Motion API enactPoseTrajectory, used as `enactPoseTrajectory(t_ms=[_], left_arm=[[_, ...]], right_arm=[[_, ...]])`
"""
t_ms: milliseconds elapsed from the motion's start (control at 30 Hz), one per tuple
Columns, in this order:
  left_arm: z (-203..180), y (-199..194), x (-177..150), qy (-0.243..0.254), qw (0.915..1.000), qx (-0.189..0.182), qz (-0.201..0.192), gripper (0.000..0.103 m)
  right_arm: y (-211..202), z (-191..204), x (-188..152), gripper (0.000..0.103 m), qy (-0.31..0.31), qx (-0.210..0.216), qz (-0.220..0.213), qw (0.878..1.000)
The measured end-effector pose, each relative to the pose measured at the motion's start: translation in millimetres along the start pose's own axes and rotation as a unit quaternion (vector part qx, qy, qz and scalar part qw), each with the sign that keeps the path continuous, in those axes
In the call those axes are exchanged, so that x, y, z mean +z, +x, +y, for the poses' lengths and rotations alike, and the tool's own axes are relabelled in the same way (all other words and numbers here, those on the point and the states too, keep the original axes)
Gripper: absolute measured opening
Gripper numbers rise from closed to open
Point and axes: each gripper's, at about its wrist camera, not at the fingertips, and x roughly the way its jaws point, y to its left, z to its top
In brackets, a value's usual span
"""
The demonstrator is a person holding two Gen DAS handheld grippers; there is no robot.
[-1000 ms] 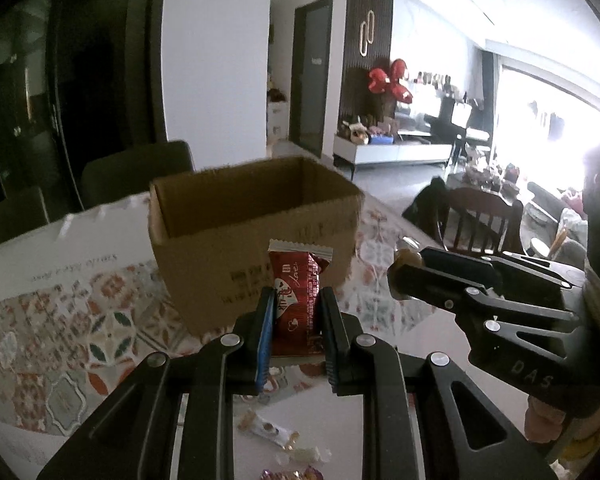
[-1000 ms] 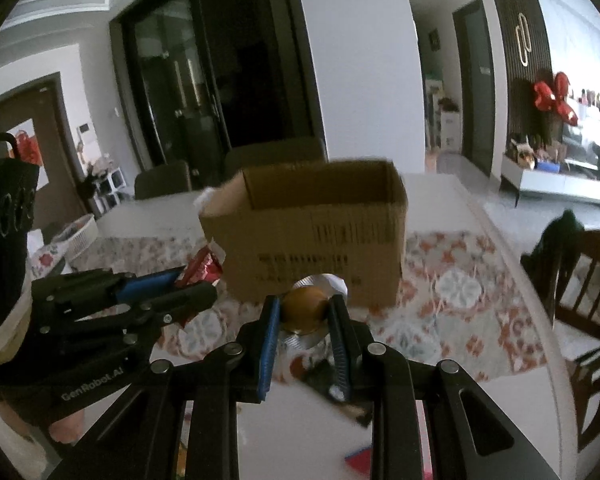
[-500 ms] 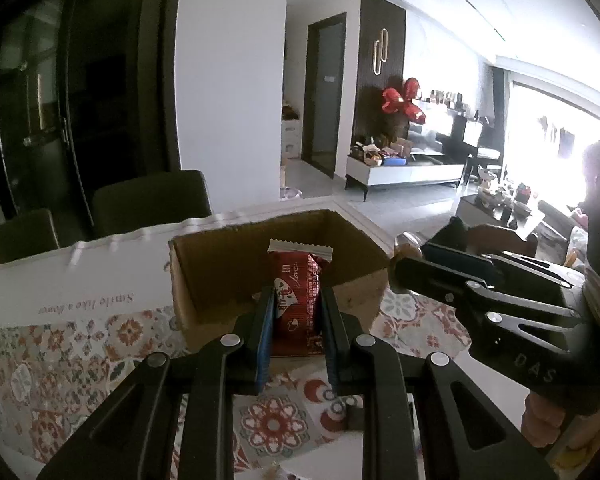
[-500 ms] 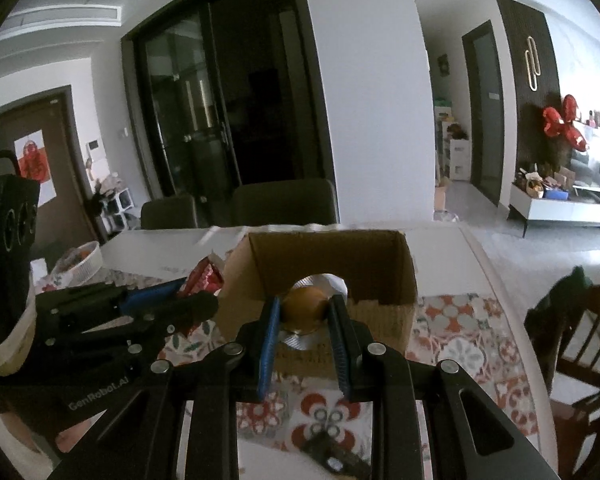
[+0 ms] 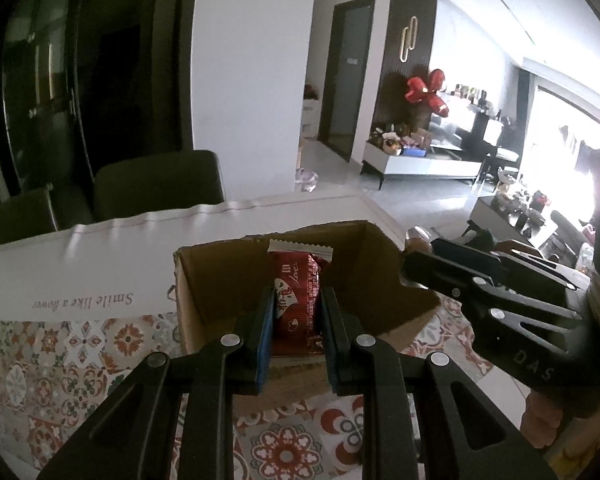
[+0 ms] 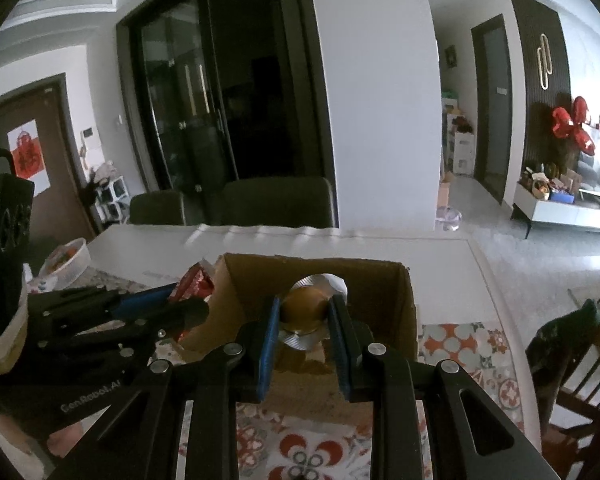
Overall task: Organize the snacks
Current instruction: 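Open left tool to drop the red bar while right tool releases the gold ball into the box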
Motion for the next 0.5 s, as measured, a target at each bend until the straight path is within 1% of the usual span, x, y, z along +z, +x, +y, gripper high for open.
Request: enactPoseTrajectory(t_ms=[200,233,333,400,433,467,500], left_arm=[[5,21,9,-0.007,0.9996,0.019,0.017,0.024],[6,23,10,-0.008,0.9995,0.026,0.016,0.027],[6,24,10,0.000,0.9990,0.045,0.007,0.046],[7,21,8,0.001,0.9981,0.061,0.001,0.047],[7,19,6,0.000,0.9981,0.062,0.000,0.049],[8,17,6,-0.001,0.9981,0.062,-0.002,0.052],[8,15,4,-0.003,0.9978,0.066,-0.004,0.053]], right_arm=[[24,-11,3,0.026,0.007,-0.006,0.024,1.000],[28,-13,3,0.026,0.007,-0.006,0.028,1.000],[34,-16,1,0.027,0.006,-0.012,0.037,0.999],[37,-20,-1,0.029,0.014,-0.008,0.047,0.999],[37,-21,-2,0.032,0.016,-0.007,0.049,0.999],[36,-22,-3,0.040,0.015,-0.008,0.048,0.999],[35,-22,-4,0.042,0.012,-0.011,0.047,0.999]])
